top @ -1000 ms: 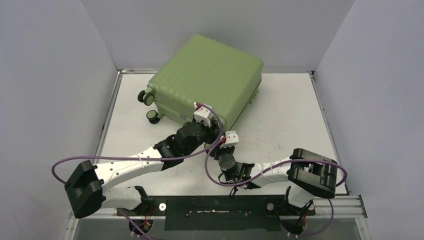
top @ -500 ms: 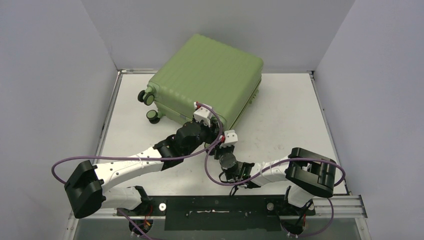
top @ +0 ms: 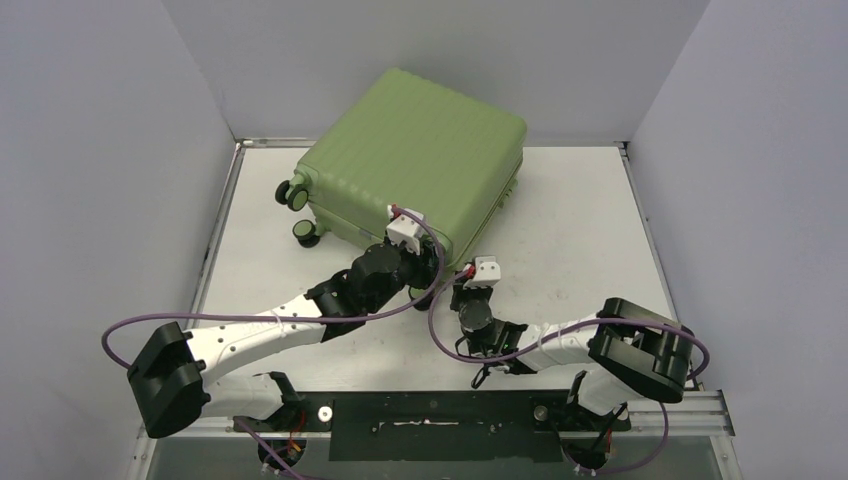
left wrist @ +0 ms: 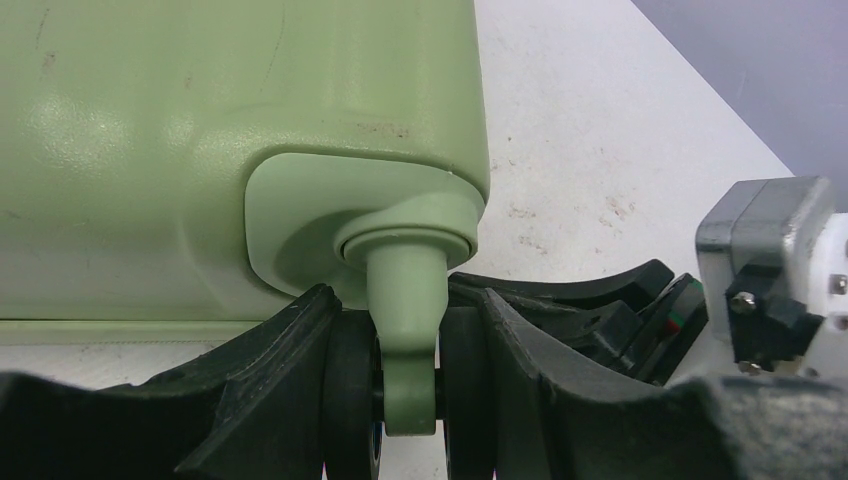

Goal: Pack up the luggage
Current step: Zip the luggage at the center of the board.

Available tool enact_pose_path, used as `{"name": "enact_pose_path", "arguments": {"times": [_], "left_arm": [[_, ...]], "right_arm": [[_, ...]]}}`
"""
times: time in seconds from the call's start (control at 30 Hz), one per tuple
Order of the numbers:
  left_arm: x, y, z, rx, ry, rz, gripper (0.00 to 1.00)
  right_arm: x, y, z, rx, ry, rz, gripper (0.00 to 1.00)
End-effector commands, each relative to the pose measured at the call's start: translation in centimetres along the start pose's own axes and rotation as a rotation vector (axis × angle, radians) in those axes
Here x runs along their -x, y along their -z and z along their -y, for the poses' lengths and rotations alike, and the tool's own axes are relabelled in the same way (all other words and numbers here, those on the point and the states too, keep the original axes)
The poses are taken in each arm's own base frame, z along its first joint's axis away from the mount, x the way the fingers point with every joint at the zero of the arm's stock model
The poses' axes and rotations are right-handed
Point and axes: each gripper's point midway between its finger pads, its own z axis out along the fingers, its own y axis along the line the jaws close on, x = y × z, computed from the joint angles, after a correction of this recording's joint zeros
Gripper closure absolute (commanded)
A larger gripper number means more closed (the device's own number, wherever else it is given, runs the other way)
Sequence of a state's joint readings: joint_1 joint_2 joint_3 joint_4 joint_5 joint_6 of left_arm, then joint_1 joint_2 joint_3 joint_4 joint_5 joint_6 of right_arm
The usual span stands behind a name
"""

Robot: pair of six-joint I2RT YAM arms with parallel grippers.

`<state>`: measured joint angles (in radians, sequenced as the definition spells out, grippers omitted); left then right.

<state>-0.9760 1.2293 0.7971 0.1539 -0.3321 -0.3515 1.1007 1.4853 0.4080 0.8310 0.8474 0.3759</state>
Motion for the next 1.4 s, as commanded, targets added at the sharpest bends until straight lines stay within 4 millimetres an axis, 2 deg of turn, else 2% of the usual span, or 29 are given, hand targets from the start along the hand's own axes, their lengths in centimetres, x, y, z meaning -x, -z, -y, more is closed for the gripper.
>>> {"name": "enact_pose_path", "arguments": {"times": [0.0,0.07,0.1,0.13,0.27,0.37,0.43,0.47,0.5,0.53,0.63,0.73,0.83,0.93,1.13,1.37], "left_arm": [[-2.0,0.9,-2.2,0.070,-0.056,-0.070,1.00],[-1.7,1.1,-2.1,0.068,-0.054,-0.066,1.00],[-1.4,1.2,-2.0,0.064,-0.051,-0.061,1.00],[-1.1,1.4,-1.9,0.058,-0.047,-0.058,0.95],[0.8,2.5,-1.4,0.039,-0.023,-0.023,0.64],[2.0,4.0,-1.6,0.044,-0.020,-0.017,0.47],[3.6,5.2,-1.9,0.054,-0.013,0.018,0.35],[4.4,5.9,-2.2,0.061,-0.011,0.034,0.27],[5.0,6.5,-2.4,0.067,-0.012,0.048,0.10],[5.7,7.2,-2.6,0.076,-0.015,0.063,0.04],[7.5,9.2,-4.0,0.127,-0.046,0.108,0.03],[8.6,11.2,-6.4,0.218,-0.093,0.159,0.03],[8.6,13.0,-9.3,0.335,-0.134,0.210,0.03],[8.1,14.4,-11.3,0.415,-0.145,0.252,0.03],[5.8,15.3,-13.5,0.478,-0.114,0.290,0.03],[5.1,15.7,-14.4,0.515,-0.107,0.290,0.03]], "right_arm": [[2.0,0.7,-1.0,0.047,-0.033,0.052,1.00],[2.1,1.0,-1.5,0.066,-0.016,0.054,0.99],[2.1,1.2,-1.7,0.074,-0.011,0.053,0.95],[2.2,1.3,-1.9,0.085,-0.009,0.053,0.90],[2.5,1.9,-2.3,0.111,-0.007,0.055,0.70],[2.6,2.5,-2.5,0.130,0.001,0.052,0.59],[2.6,2.9,-2.5,0.139,0.007,0.049,0.54],[2.6,3.0,-2.5,0.142,0.009,0.047,0.52],[2.6,3.2,-2.5,0.147,0.011,0.044,0.51],[2.5,3.3,-2.6,0.153,0.011,0.041,0.50],[2.2,3.5,-3.1,0.180,-0.012,0.032,0.46],[1.8,3.5,-3.7,0.201,-0.027,0.027,0.41],[1.6,3.8,-4.6,0.227,-0.015,0.027,0.41],[1.4,3.9,-5.1,0.208,0.007,0.031,0.40],[1.2,3.1,-6.0,0.157,0.006,0.046,0.42],[1.5,1.9,-6.2,0.057,-0.026,0.072,0.45]]}}
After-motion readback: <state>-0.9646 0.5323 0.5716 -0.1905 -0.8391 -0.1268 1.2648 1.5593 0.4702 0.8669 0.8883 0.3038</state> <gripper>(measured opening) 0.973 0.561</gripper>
